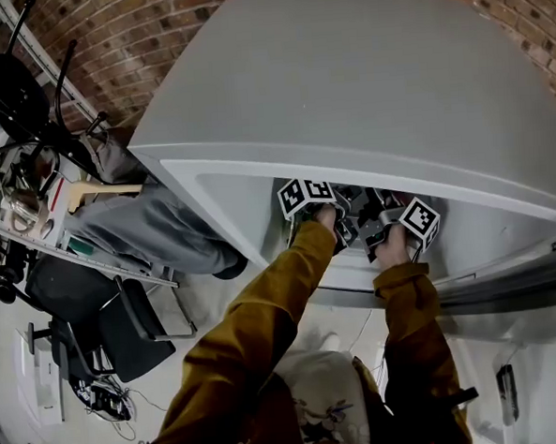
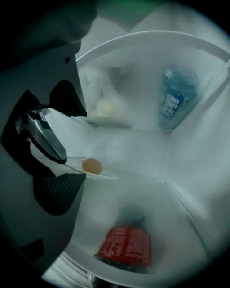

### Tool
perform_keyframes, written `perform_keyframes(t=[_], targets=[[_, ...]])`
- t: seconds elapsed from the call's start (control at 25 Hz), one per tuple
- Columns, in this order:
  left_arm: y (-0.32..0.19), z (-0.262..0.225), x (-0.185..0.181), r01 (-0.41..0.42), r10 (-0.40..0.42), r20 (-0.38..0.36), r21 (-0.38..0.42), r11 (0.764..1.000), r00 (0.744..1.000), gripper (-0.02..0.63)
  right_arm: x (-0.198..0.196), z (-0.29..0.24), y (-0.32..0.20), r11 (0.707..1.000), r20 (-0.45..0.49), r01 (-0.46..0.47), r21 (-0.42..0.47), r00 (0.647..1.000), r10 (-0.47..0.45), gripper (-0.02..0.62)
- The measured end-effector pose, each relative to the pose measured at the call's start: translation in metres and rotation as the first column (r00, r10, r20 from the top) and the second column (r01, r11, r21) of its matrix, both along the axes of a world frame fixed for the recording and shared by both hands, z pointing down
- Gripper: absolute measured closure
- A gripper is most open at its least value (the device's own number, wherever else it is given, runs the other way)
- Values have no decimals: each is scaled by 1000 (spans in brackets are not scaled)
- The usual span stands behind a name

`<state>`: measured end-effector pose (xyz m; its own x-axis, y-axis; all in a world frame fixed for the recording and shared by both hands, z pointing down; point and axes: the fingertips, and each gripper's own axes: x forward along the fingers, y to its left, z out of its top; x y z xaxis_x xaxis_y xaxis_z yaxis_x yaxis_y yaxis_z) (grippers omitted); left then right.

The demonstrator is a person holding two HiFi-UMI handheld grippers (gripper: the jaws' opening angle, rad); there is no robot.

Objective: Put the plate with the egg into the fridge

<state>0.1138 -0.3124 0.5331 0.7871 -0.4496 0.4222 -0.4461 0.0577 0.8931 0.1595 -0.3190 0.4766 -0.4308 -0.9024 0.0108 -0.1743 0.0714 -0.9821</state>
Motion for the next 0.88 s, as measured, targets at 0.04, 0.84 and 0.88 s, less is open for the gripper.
perform_keyframes(t=[0.04, 0.84, 0.88], targets=[[-4, 4, -1, 2, -2, 7, -4, 1000, 1000, 407, -2, 0, 1, 1000, -2, 8, 1, 1000, -8, 196], [-7, -3, 4, 1, 0, -47, 19, 1000, 999, 571, -14, 8, 14, 995, -11, 70, -68, 997, -71, 196], [-6, -2, 4, -2, 3, -46, 14, 1000, 999, 570, -13, 9, 11, 995, -11, 73, -71, 997, -73, 196]])
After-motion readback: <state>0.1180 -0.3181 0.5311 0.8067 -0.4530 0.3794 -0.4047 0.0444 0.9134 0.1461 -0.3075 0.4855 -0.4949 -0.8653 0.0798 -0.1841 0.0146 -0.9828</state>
